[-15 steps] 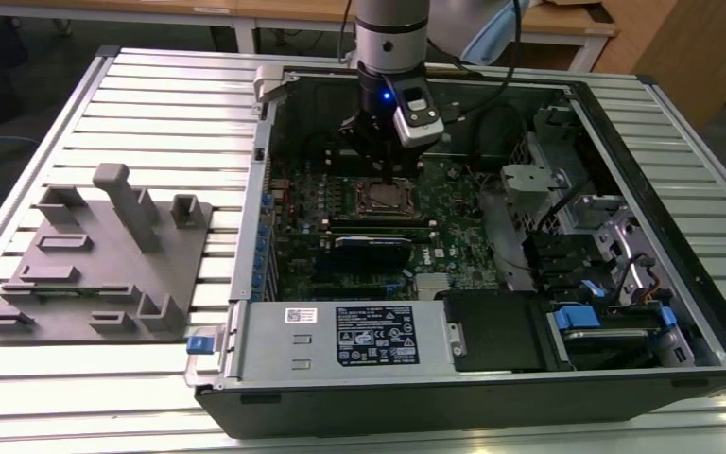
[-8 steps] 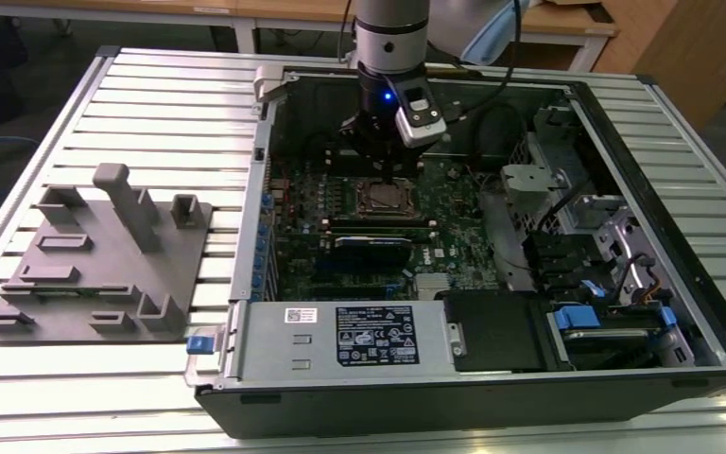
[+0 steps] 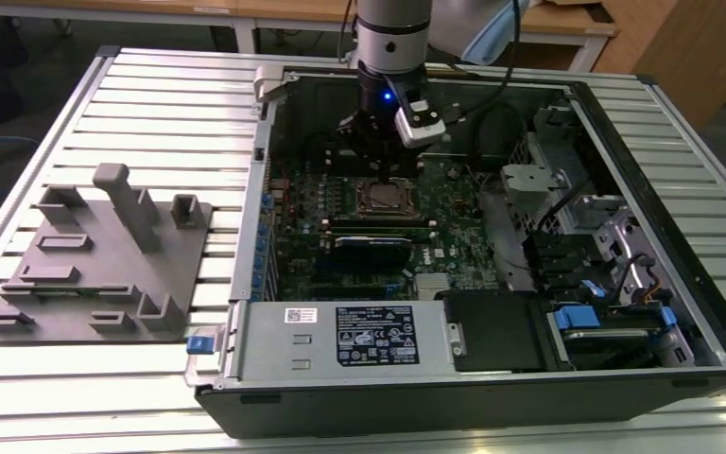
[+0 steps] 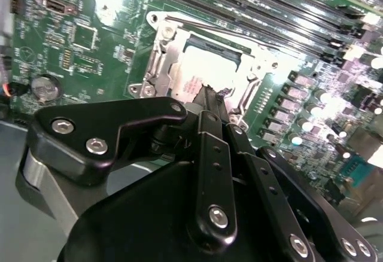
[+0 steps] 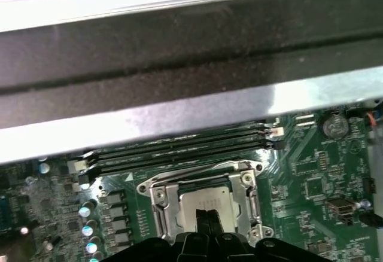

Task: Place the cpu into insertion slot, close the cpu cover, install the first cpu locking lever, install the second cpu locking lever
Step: 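Install the first cpu locking lever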

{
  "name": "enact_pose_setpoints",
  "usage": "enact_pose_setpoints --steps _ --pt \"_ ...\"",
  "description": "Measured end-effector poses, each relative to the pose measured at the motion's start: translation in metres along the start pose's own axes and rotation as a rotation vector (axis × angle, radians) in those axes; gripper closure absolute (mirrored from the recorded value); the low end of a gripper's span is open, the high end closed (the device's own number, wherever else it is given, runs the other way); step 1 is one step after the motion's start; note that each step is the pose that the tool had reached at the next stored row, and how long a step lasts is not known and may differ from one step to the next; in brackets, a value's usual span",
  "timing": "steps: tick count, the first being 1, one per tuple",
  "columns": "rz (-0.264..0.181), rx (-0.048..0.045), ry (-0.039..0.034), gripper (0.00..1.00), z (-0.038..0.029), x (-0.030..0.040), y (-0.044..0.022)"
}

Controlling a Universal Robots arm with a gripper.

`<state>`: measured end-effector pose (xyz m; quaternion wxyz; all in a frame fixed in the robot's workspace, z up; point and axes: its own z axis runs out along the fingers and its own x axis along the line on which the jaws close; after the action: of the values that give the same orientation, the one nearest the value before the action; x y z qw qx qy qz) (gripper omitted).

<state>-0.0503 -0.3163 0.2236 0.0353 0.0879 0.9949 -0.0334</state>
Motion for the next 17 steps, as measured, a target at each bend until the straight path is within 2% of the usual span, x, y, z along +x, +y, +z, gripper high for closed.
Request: enact_pose_setpoints --steps 4,5,7,8,11,15,17 --pt "0.000 0.0001 0.0003 0.90 0.0000 0.0000 0.0000" --pt "0.000 -0.0023 0.0008 0.90 0.0000 0.0000 0.0000" --pt "-0.004 -0.0184 0.0032 0.90 0.0001 0.0000 0.0000" --pt "-0.007 -0.0218 0.0037 0.90 0.0000 0.0000 0.0000" --pt "-0.009 -0.0229 0.0037 0.90 -0.0001 0.0000 0.0000" --pt "-0.009 -0.0234 0.0039 0.90 -0.0058 -0.0004 -0.0004" --pt "-0.009 -0.0236 0.0038 0.90 -0.0058 -0.0004 -0.0003"
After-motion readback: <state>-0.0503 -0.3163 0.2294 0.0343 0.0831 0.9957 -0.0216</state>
